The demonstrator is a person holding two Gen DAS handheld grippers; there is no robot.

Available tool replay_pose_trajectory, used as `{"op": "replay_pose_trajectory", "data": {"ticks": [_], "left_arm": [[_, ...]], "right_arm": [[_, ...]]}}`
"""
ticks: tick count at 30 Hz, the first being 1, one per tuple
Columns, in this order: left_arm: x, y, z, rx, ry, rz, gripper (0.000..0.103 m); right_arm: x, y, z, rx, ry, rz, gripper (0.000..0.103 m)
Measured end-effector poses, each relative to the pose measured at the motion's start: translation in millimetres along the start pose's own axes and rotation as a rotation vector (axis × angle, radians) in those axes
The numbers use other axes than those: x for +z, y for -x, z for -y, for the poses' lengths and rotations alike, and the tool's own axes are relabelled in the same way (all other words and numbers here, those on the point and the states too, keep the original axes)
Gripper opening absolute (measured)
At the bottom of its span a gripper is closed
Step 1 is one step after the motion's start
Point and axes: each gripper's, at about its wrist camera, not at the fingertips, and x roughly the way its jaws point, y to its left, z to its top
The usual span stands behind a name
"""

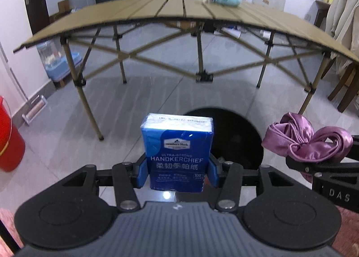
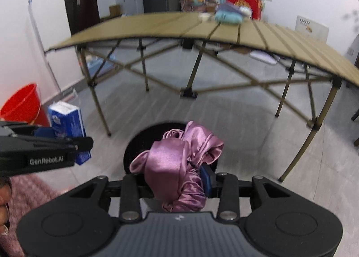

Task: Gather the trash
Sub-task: 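Lift the tissue box and pink scrunchie and carry both over the black bin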

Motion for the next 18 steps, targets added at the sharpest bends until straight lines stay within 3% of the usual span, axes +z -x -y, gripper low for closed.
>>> {"op": "replay_pose_trajectory", "data": {"ticks": [18], "left_arm": [[-40.7,-53.9,-15.9,0.045,0.017,-0.178,0.051]], "right_arm": [[-46.0,-60.9,-2.8,-0.027,0.004,-0.205,0.037]]}}
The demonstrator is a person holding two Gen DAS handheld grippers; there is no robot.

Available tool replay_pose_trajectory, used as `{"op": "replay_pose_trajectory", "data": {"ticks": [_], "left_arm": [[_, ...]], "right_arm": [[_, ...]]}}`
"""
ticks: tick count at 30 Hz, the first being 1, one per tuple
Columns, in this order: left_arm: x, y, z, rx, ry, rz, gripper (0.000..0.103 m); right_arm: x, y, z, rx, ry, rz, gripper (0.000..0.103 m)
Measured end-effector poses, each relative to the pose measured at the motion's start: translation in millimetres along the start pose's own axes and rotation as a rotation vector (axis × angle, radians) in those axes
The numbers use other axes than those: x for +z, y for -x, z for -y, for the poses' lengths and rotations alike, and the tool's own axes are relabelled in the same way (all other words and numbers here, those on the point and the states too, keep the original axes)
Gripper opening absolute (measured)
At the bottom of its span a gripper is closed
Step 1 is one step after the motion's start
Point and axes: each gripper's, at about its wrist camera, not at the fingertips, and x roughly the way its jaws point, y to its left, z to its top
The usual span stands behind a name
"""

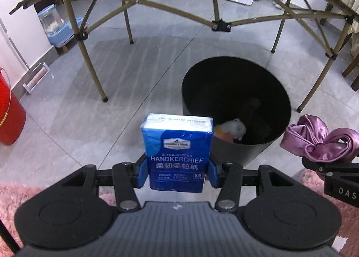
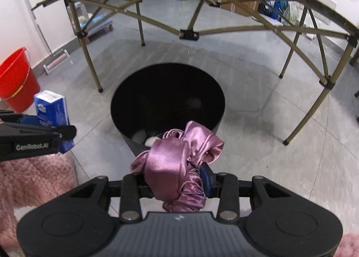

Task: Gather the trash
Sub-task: 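Lift the tissue box and pink scrunchie and carry both over the black bin, then lower the right tool into the bin and open it to drop the scrunchie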

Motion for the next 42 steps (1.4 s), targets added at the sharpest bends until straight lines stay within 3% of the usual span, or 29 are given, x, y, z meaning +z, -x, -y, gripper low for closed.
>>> {"op": "replay_pose_trajectory", "data": {"ticks": [13,24,42], "left_arm": [[0.5,-27.7,3.4,0.028,0.008,-0.073,0.051],[1.9,-28.2,3.2,0.041,-0.002,-0.065,0.051],[26.9,-35.0,-8.6,0.113,0.056,-0.033,0.051]], "right_arm": [[-2.3,-32.7,18.5,-0.019,-0.049,-0.057,0.037],[-0.5,-34.2,17.4,-0.018,-0.043,-0.053,0.037],[37.4,-23.2,13.3,-0.033,-0.006,0.068,0.036]]}}
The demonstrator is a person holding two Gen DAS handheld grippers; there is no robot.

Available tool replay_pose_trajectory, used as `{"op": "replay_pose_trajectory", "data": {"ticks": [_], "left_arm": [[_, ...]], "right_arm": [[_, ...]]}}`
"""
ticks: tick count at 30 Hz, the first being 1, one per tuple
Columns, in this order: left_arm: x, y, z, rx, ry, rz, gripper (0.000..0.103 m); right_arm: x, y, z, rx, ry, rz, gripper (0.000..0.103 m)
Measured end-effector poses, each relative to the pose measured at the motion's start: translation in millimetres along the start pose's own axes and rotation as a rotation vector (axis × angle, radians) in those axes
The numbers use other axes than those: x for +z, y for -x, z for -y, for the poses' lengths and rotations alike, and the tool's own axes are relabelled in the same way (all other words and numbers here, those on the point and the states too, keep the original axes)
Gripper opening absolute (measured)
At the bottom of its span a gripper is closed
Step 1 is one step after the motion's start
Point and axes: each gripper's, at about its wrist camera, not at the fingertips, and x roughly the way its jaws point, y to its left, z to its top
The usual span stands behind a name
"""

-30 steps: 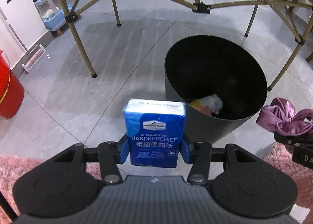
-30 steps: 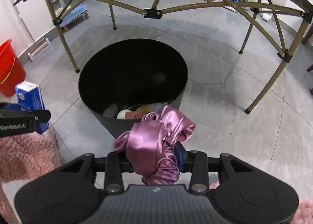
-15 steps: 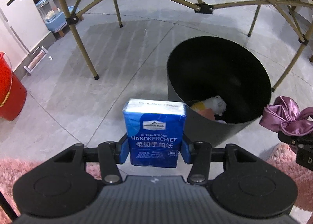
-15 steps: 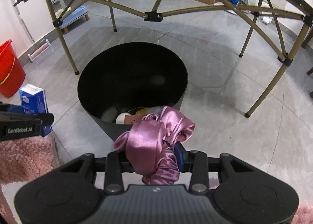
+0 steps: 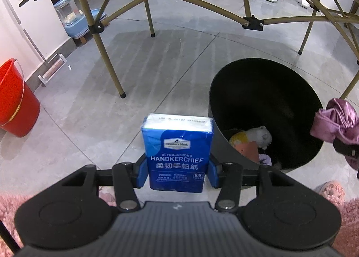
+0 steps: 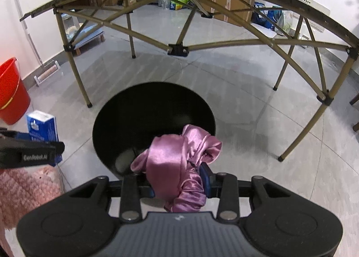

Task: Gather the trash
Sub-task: 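Lower the right tool into the bin and open it to drop the scrunchie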

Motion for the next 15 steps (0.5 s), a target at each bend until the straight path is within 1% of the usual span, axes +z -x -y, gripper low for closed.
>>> {"op": "replay_pose_trajectory", "data": {"ticks": [6,15], "left_arm": [[7.5,-5.6,-4.2,0.011,0.021,-0.008,0.051],[18.2,-14.4,-11.1,0.041,0.061,-0.005,0.051]], "right_arm": [[18.8,-9.4,-3.7,0.018,-0.007,0.008,0.036],[45.3,-38.1,-21.0,0.044,-0.017,-0.034,0.036]]}}
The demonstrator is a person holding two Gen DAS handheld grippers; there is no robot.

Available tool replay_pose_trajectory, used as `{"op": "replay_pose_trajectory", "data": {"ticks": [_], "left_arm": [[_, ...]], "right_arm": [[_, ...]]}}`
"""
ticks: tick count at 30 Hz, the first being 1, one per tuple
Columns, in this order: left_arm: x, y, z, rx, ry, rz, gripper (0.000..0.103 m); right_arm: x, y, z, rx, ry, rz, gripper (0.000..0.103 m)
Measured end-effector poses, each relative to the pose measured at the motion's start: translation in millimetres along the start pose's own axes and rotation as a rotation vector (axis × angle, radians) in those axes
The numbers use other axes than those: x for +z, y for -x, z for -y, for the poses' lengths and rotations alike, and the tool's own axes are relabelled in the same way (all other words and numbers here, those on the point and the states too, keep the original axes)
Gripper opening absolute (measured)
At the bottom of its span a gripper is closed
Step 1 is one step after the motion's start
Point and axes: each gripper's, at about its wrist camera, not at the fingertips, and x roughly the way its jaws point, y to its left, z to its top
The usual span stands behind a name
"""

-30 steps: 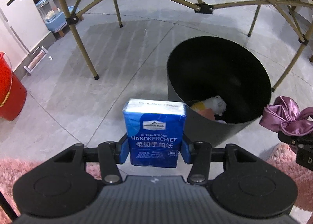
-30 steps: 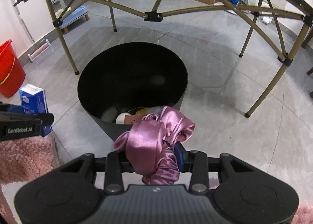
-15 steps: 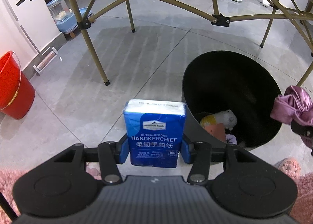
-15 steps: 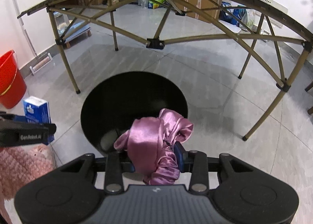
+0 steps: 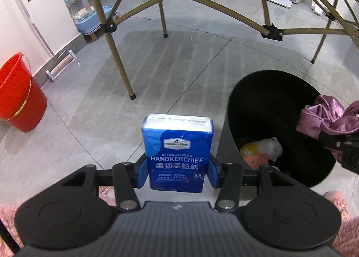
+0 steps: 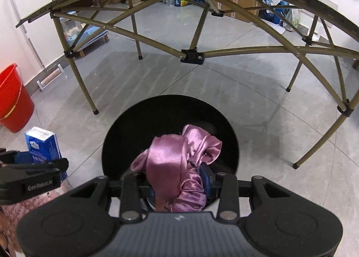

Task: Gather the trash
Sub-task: 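Lower the right tool into the bin and open it to drop the scrunchie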

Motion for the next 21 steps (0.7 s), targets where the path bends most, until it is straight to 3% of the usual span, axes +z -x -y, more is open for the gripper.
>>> {"op": "replay_pose_trajectory", "data": {"ticks": [21], "left_arm": [[19.2,-16.4,-15.2,0.031,0.067,-0.004,0.051]], "right_arm": [[37.0,-60.9,-23.7,0.000,-0.059,-0.065,0.036]]}}
